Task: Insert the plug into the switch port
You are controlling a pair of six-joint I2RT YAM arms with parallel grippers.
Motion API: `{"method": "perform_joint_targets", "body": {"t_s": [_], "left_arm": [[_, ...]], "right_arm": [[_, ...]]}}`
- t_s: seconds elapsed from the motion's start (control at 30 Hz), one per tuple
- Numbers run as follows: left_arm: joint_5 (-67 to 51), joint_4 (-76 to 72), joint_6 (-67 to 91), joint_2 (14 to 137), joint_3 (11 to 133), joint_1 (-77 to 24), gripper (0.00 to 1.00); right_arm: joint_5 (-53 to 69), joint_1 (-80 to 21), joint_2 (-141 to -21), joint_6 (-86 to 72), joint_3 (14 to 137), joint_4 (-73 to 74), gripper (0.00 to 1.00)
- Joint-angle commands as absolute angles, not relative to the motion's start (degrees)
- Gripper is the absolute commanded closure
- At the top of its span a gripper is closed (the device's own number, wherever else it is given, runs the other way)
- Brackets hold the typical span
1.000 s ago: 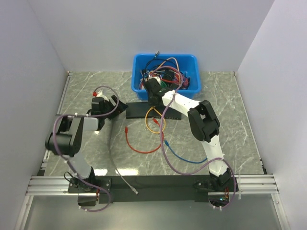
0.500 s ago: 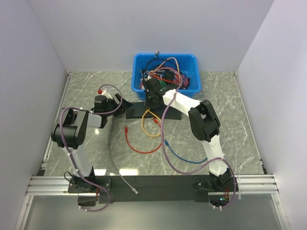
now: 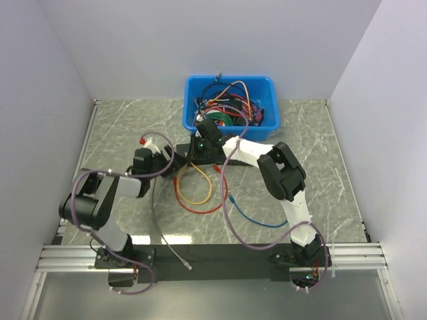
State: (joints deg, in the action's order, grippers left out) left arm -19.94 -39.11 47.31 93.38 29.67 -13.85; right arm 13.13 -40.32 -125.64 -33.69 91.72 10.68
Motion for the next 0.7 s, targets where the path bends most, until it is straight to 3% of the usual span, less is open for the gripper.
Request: {"method": "perform_joint_targets", "body": {"t_s": [0.0,0.13,0.27,0.43,0.67], "left_arm": [[-21.1,-39.6,50.1,85.3,24.6,-20.0,0.19],[-10.4,-28.2,46.6,76.1,25.6,-19.3,0.14],[-10.2,-20.8,41.6,74.4,33.6,-16.2,0.12],[-16.3,-22.8,38.4,83.4,43.2,-9.6,0.14],[-26.5,-34.0,38.8,98.0,51.4,-7.2,0.17]], "right_arm": [[14.7,-44.5,-126.6,-35.2,82.6,16.3,1.0],[10.9,-45.1,-120.2,-34.8,76.9,14.2,1.0],[6.3,-45.1,-109.4,-33.1,73.2,15.5,1.0],[-1.7,-44.3,-98.4,-31.0,66.9,20.2,1.0],[-12.8,-30.8,-74.7,-31.5,57.7,27.0,1.0]]}}
